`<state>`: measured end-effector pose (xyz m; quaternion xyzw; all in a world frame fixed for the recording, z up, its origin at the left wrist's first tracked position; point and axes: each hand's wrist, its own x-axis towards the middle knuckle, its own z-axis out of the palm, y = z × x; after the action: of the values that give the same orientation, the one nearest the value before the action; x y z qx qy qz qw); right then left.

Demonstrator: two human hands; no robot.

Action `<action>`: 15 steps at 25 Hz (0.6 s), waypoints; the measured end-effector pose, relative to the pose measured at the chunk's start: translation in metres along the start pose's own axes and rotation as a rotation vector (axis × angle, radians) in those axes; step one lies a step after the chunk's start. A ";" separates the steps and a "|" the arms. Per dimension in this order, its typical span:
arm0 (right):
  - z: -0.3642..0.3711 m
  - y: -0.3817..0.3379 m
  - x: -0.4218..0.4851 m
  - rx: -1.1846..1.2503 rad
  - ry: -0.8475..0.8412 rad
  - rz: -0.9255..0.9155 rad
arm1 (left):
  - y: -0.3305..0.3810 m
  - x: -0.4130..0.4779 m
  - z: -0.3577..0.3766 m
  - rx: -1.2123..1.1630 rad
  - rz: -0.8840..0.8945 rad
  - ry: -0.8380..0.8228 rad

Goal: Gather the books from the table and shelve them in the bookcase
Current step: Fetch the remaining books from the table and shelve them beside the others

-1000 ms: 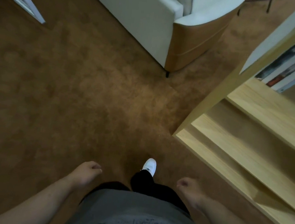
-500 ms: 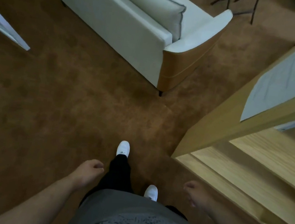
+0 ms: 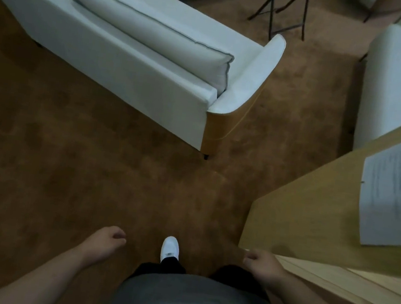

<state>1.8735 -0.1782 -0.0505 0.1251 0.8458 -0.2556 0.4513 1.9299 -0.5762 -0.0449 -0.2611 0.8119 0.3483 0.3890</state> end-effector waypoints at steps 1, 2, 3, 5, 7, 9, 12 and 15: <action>-0.005 -0.013 0.006 0.051 0.009 -0.006 | 0.004 0.008 -0.013 0.014 -0.007 0.006; -0.009 -0.025 0.010 0.096 0.011 -0.018 | 0.008 0.016 -0.023 0.023 -0.012 0.014; -0.015 -0.034 0.017 0.135 0.013 -0.031 | 0.014 0.025 -0.032 0.024 -0.022 0.018; -0.028 -0.045 0.033 0.211 0.022 -0.032 | 0.034 0.043 -0.047 0.020 -0.050 0.014; -0.047 -0.053 0.052 0.265 0.028 -0.015 | 0.061 0.063 -0.055 0.008 -0.080 -0.002; -0.067 -0.057 0.073 0.287 0.025 0.009 | 0.092 0.082 -0.059 0.020 -0.061 -0.014; -0.107 -0.064 0.111 0.299 0.035 0.057 | 0.150 0.113 -0.067 0.034 -0.027 -0.011; -0.155 -0.075 0.145 0.304 0.043 0.101 | 0.220 0.133 -0.084 0.006 -0.003 -0.026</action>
<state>1.6504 -0.1588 -0.0750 0.2398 0.7994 -0.3550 0.4212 1.6648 -0.5246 -0.0359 -0.2566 0.8075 0.3485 0.4008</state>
